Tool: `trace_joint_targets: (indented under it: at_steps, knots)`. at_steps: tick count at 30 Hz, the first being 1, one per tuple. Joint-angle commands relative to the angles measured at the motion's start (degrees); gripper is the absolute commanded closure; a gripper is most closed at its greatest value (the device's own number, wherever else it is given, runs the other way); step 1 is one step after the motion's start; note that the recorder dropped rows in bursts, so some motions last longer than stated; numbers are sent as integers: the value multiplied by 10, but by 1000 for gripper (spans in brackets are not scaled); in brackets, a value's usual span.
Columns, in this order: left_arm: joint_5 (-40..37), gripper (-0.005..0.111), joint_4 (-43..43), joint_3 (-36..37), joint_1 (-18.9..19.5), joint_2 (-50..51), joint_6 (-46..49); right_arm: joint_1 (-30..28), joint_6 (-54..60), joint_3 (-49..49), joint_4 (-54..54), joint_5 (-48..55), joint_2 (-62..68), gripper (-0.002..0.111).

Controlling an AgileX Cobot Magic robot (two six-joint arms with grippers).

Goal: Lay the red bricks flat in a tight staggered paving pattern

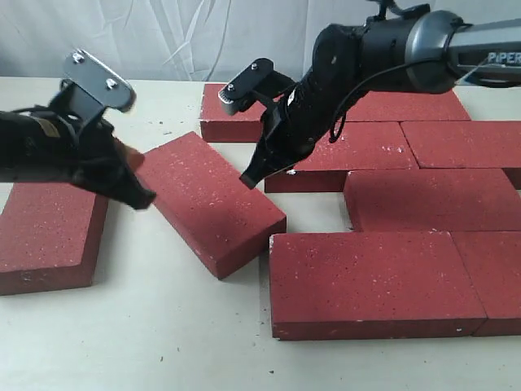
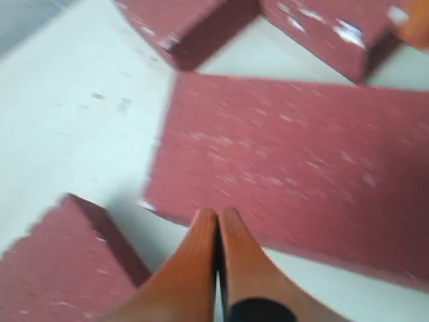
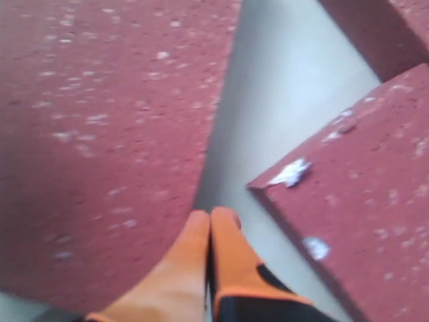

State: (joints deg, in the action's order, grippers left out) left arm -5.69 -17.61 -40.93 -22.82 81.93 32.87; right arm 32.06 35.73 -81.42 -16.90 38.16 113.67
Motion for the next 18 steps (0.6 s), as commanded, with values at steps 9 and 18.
trace_joint_targets:
  at_steps: [9, 18]
  knots:
    - [60, 107, 6, -141, 107, 209, -8, 25, 111, 66, -152, 115, -41, 109]
    - [-28, 107, 16, -276, 106, 312, -8, 89, 104, 44, -42, 130, 15, 109]
